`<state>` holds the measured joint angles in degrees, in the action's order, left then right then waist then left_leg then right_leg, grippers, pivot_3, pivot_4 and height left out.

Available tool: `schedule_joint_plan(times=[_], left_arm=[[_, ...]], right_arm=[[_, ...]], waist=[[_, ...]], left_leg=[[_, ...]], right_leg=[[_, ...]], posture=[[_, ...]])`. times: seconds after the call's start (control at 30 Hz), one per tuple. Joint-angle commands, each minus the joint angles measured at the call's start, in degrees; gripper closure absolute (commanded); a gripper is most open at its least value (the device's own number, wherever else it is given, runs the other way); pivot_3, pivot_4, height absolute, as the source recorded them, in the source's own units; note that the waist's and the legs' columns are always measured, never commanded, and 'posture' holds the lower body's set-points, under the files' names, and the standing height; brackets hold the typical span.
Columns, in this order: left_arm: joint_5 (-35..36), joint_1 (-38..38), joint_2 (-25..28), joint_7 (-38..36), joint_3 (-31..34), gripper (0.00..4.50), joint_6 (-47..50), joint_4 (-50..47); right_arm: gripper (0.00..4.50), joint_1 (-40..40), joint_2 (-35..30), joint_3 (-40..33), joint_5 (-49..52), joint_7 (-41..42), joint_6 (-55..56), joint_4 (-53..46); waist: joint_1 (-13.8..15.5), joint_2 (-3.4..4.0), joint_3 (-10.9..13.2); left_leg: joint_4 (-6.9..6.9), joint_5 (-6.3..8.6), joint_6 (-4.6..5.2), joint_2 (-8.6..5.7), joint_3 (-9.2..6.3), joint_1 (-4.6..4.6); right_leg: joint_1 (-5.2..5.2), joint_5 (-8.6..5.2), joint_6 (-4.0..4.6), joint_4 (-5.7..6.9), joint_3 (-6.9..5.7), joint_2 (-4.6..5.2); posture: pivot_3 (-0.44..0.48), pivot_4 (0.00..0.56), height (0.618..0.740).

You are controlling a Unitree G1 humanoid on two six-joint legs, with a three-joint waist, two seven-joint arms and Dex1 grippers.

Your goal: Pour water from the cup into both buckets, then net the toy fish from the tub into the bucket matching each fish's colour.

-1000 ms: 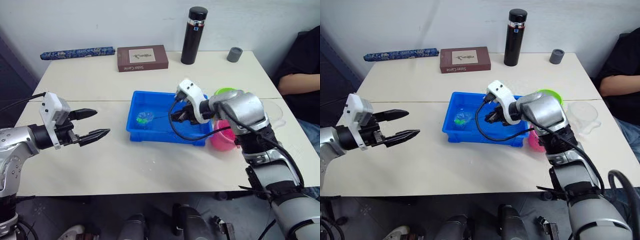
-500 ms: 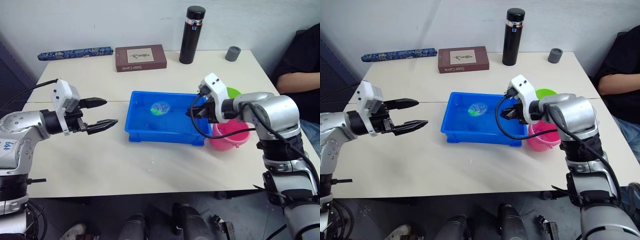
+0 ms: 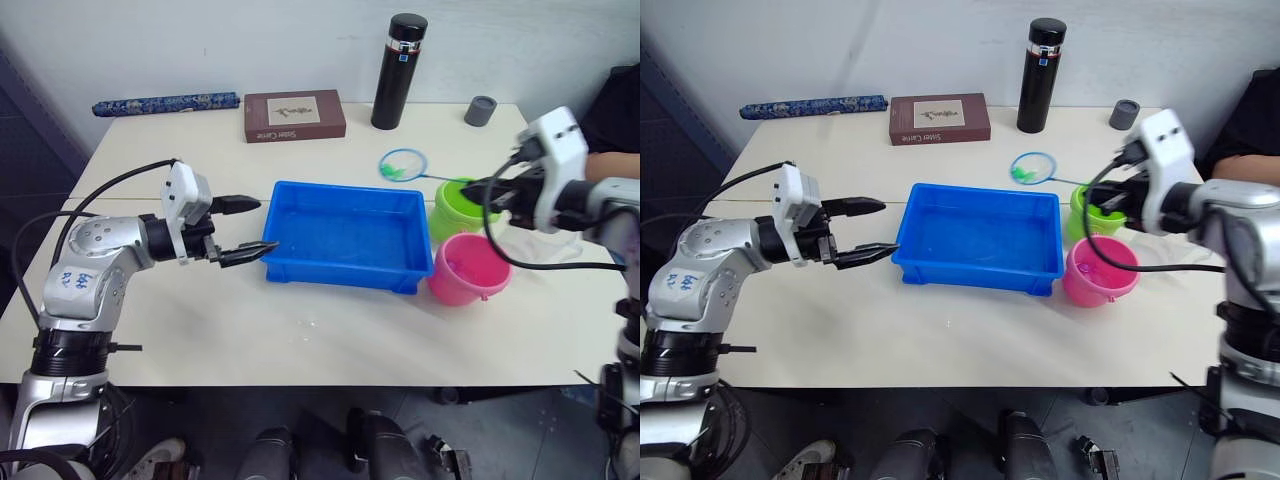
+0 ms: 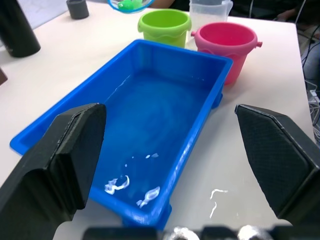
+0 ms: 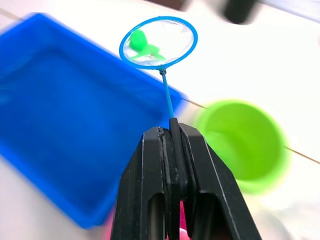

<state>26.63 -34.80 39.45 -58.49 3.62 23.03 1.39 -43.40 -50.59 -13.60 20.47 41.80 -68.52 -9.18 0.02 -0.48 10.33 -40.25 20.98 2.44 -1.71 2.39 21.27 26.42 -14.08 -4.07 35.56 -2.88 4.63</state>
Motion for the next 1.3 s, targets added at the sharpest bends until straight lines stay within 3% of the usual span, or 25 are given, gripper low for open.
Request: schedule_joint_plan(times=[0.03,0.23,0.63,1.07,1.3], left_arm=[[-0.57,-2.7,-1.99,-1.21,-1.54,0.06,-1.86,1.14],[-0.98,-4.37,-2.14,-2.95,-1.83,0.06,-2.7,3.3],[-2.39,-7.03,-3.7,-5.39,-2.86,0.06,-4.14,7.65],[-2.29,-6.62,-4.02,-5.54,-2.69,0.06,-4.01,7.53],[-2.36,-7.13,-4.48,-5.55,-2.67,0.06,-4.22,7.99]], right_arm=[[4.5,1.42,-4.96,-1.93,-3.44,-1.65,7.36,4.06],[4.5,7.81,-11.75,3.7,-11.04,-2.01,20.6,6.88],[4.5,12.86,-16.66,17.84,-31.0,-3.38,44.42,3.58],[4.5,16.67,-22.22,18.6,-48.98,-9.77,62.41,5.92],[4.5,23.34,-23.51,15.68,-56.73,-15.13,67.02,4.49]], waist=[[0.0,0.0,0.0],[-0.14,0.01,0.0],[0.02,0.01,0.0],[-0.09,0.01,0.0],[0.07,0.01,0.0]], left_leg=[[0.0,0.0,0.0,-0.01,0.01,0.0],[0.06,-0.03,-0.02,0.03,0.08,-0.04],[0.03,-0.04,-0.02,0.02,0.18,-0.06],[0.02,-0.06,-0.06,0.03,0.18,-0.08],[-0.02,-0.06,-0.06,0.02,0.2,-0.07]], right_leg=[[0.0,0.0,0.0,0.0,0.0,0.0],[0.02,0.0,0.0,0.01,0.03,-0.07],[0.02,0.0,-0.01,0.02,0.08,-0.08],[0.03,0.0,-0.01,0.04,0.08,-0.1],[0.01,0.01,-0.01,0.04,0.09,-0.08]], posture=[[0.0,0.15,0.74],[0.0,0.15,0.74],[0.0,0.15,0.74],[0.0,0.15,0.74],[0.0,0.15,0.74]])
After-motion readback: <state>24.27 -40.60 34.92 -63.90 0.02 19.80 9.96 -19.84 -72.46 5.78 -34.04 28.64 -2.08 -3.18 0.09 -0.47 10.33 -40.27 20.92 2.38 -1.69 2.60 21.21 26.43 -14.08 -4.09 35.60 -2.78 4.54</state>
